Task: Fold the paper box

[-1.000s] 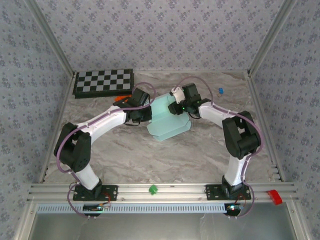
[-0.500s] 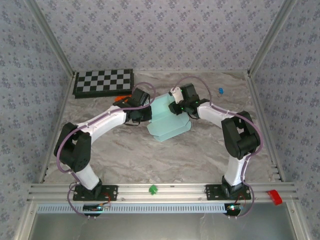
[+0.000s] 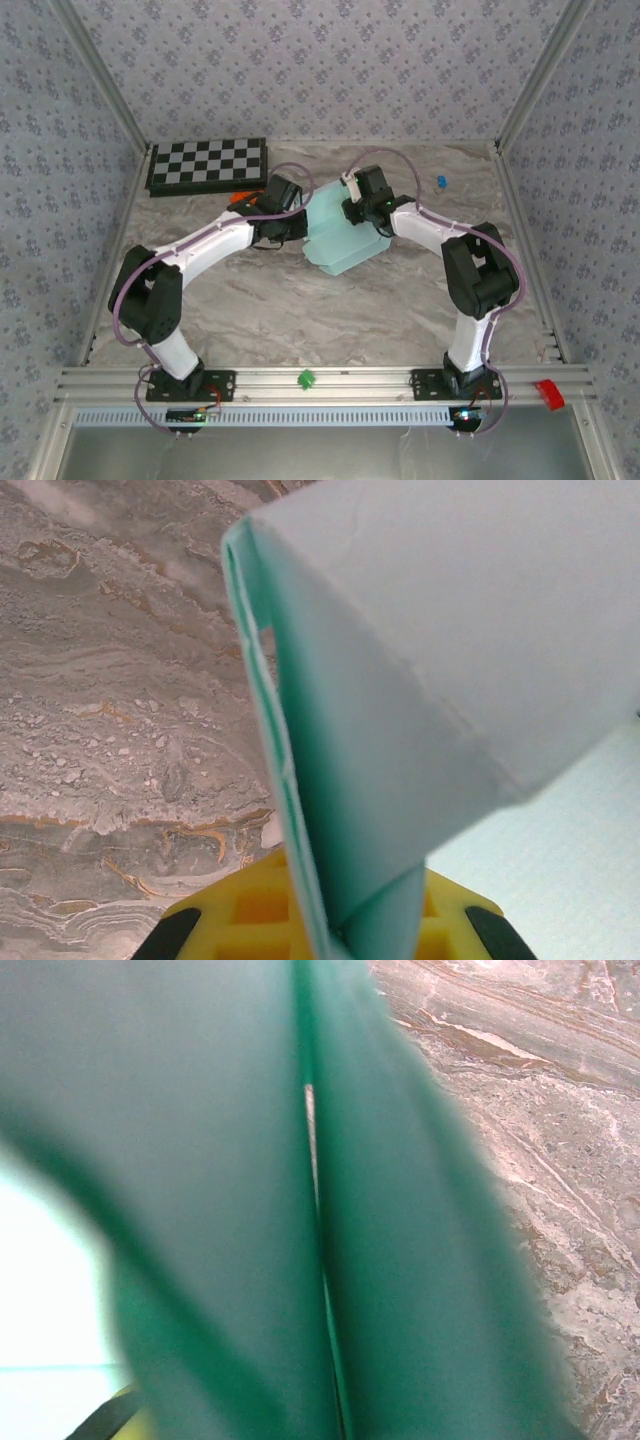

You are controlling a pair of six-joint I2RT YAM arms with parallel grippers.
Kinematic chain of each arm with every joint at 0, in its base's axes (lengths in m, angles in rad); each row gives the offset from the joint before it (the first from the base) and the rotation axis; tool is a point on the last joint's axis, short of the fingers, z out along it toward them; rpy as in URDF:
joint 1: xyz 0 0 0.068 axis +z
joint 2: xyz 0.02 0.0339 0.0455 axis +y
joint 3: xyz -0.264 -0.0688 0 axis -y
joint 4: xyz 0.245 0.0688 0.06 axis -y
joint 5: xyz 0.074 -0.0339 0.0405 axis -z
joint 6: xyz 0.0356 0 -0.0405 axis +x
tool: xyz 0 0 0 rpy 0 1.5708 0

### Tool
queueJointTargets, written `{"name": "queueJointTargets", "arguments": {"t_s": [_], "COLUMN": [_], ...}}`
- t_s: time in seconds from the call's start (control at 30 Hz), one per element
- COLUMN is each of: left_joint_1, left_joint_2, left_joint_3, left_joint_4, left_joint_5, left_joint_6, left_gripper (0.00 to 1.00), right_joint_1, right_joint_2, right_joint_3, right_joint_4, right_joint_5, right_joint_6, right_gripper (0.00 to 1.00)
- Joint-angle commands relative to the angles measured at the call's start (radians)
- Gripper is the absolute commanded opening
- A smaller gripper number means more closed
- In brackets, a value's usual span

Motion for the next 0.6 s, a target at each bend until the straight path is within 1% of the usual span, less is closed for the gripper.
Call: {"name": "queueJointTargets", "arguments": {"t_s": [0.0, 0.13, 0.27, 0.57], "left_joint_1": [0.001, 0.001, 0.0, -0.002], "left_joint_2": [-0.02, -0.015, -0.007, 0.01], "left_joint_3": [0.034, 0.032, 0.03, 0.029], "left_joint_4": [-0.012, -0.014, -0.017, -0.023], "left_joint_5": [0.018, 0.013, 0.003, -0.009], "left_joint_6": [0.01, 0.008, 0.001, -0.001], "left_gripper": [0.0, 0.0, 0.0, 0.0], "right_joint_1": [-0.023, -0.024, -0.023, -0.025], "right_joint_2": [0.016, -0.023, -0.065, -0.119], "right_joint_3": [0.004, -0.023, -0.05, -0.107], "right_joint_4": [-0.038, -0.006, 0.014, 0.012], "right_joint_5": [0.019, -0.116, -0.217, -0.334], "right_joint_6": [0.011, -0.029, -0.04, -0.054], "right_gripper": [0.29, 0.34, 0.39, 0.49]}}
